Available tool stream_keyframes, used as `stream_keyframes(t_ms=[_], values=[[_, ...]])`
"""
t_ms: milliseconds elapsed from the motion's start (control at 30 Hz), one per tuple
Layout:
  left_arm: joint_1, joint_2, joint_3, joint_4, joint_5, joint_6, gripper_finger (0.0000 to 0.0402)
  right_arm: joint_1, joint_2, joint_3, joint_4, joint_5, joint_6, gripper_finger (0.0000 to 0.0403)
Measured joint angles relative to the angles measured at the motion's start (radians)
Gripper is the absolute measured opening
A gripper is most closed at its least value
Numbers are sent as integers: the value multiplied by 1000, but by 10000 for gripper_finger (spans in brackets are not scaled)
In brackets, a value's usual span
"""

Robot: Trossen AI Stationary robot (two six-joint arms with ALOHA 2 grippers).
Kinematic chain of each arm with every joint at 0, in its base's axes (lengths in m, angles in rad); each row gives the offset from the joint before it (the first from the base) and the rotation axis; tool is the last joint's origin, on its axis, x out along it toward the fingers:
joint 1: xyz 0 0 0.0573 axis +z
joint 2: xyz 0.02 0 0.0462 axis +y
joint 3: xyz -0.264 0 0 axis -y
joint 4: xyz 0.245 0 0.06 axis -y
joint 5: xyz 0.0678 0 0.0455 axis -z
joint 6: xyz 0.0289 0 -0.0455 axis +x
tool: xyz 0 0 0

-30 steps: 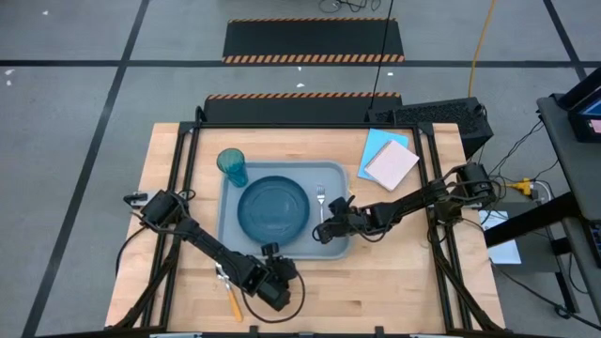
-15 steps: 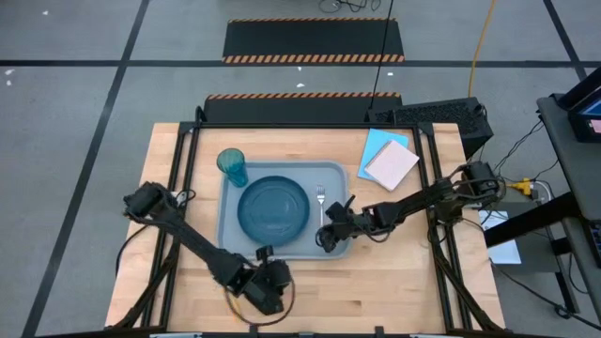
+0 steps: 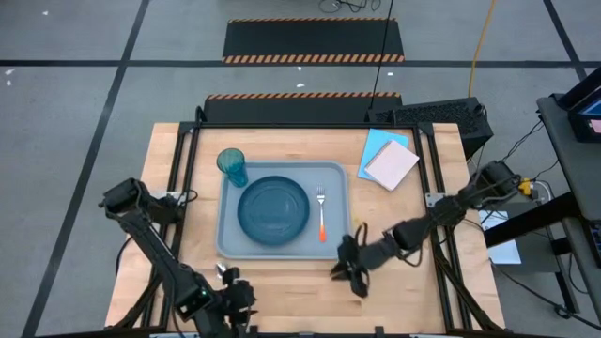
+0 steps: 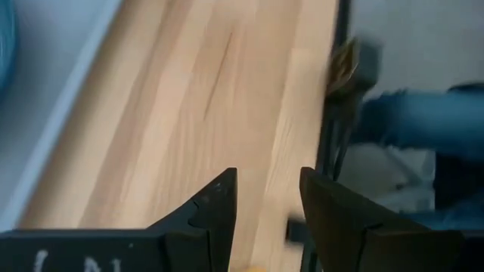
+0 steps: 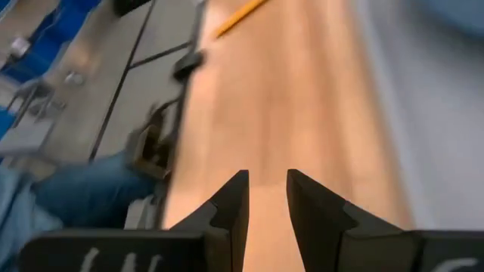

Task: Pick and place plate/cup/fork/spoon on tray
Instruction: Put the yellow spoon to the right of the orange fork on the gray serving tray

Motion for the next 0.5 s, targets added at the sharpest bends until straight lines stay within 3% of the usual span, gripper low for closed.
stream_keyframes(t_ms=[167,267,367,500], values=[[-18,2,0,-63,81,-42,147,95,0,0,-6,12,33,82],[-13,8,0,-88,164,-33,147,162,0,0,-6,79,60,82],[-7,34,0,-86,252,90,147,199,2,0,-6,110,84,82],[-33,73,0,-164,293,344,147,227,2,0,-6,113,93,82]])
